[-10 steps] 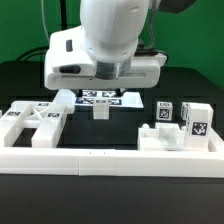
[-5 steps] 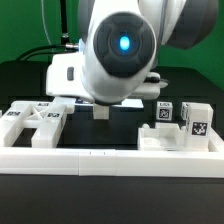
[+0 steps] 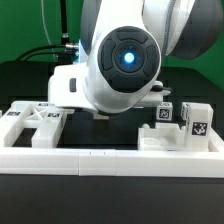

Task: Assemble chair

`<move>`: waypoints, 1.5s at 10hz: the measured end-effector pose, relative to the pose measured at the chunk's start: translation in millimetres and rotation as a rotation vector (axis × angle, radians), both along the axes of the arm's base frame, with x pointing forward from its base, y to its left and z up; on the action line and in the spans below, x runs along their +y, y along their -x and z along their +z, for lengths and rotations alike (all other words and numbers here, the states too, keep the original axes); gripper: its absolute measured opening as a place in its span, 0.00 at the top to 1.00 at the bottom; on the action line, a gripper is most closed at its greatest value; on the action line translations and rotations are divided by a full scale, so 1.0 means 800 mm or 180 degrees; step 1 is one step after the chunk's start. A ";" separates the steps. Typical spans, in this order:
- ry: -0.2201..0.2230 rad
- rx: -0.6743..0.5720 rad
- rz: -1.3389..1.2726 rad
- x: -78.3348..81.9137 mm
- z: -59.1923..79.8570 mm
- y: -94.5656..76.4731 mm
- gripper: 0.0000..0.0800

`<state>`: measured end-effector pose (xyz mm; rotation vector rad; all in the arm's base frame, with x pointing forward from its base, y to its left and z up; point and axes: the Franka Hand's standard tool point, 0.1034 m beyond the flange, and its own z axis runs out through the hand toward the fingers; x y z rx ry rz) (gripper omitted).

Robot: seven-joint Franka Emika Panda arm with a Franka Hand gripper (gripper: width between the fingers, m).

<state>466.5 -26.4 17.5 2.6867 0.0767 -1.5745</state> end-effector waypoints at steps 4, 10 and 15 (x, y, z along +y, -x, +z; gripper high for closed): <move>0.0006 -0.0081 0.0023 0.002 -0.011 -0.001 0.19; 0.0005 -0.0079 0.0027 0.003 -0.011 -0.001 0.65; 0.0033 -0.0044 -0.0015 0.008 0.023 -0.007 0.65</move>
Offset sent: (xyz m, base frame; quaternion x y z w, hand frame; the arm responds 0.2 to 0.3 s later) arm 0.0007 0.0089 -0.0104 0.0060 0.0217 -0.0004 0.9997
